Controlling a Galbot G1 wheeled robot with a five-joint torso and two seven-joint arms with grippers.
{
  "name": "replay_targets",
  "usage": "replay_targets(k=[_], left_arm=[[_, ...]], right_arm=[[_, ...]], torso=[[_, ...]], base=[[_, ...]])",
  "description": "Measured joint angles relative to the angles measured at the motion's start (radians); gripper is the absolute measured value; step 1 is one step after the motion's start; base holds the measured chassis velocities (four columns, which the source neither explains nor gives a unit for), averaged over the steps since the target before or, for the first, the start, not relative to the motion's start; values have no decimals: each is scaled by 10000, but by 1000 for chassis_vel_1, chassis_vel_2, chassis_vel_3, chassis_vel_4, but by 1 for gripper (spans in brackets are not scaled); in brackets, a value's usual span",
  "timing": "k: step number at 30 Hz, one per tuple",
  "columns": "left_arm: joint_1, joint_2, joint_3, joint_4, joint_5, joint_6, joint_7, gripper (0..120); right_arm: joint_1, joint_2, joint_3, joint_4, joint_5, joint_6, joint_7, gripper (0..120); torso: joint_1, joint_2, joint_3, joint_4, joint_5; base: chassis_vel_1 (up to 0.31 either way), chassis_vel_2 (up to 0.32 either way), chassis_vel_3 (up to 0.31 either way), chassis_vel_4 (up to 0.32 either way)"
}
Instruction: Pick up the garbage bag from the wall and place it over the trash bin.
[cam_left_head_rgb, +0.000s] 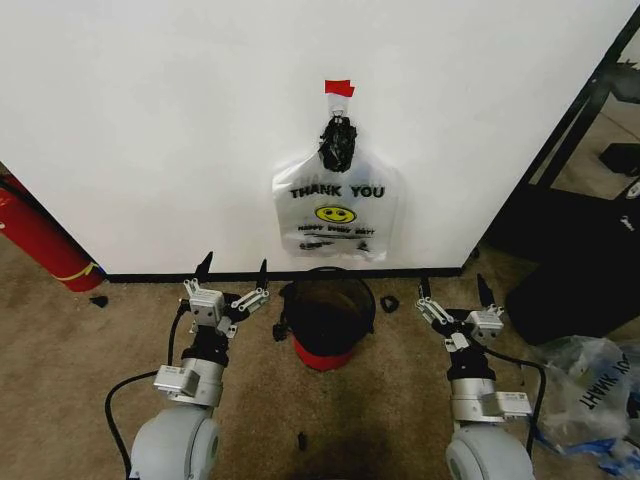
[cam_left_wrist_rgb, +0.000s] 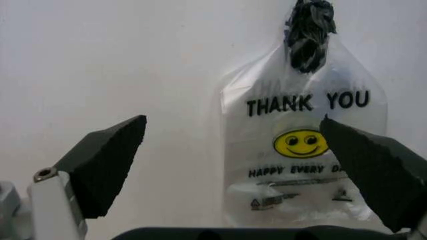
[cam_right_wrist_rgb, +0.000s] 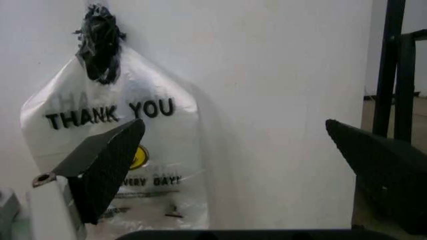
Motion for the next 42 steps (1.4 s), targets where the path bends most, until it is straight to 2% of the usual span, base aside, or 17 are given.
replay_targets(k=[3,9,15,19,24,27,32,36,38,42], left_arm=[[-25,-21,5,52,34,-9,4,100],[-35,-47,56,140,120,-43,36,100],[-86,-43,52,189,169,-49,55,100],[-12,-31,36,184,186,-75,61,100],[-38,68,205,264,244,-201,145,100],[-385,316,427,549,189,-327,468,100],[-412,432,337,616,131,-402,576,100],[-460,445,287,651,57,-403,560,100],[-542,401,295,749,2,-451,460,100],[-659,144,383,963,-21,-603,286,100]], right_arm=[[-2,-2,-18,-2,1,17,-48,100],[58,21,103,-216,-355,687,-306,100],[55,31,187,-255,-538,588,-412,100],[304,-58,-72,-193,67,532,-711,100],[1336,-239,-561,-330,396,-226,-785,100],[2071,-277,-593,-942,366,-130,-761,100],[2740,-272,-744,-1521,284,-72,-651,100],[2478,-209,-699,-1253,31,-441,-324,100],[1886,-172,-472,-792,-234,-732,-81,100],[816,-112,-99,-384,-532,-679,-61,100]], torso=[[0,0,0,0,0],[0,0,0,0,0],[0,-2,0,-1,0],[0,-2,0,-2,0],[0,-3,0,8,0],[1,-2,0,-12,-1],[1,-3,2,7,1],[1,-3,2,6,1],[1,-3,0,-5,-1],[1,-3,1,-4,0]], base=[[0,0,0,0],[0,0,0,0],[0,0,0,0],[0,0,0,0],[0,0,0,0],[0,0,0,0],[0,0,0,0],[0,0,0,0],[0,0,0,0],[0,0,0,0]])
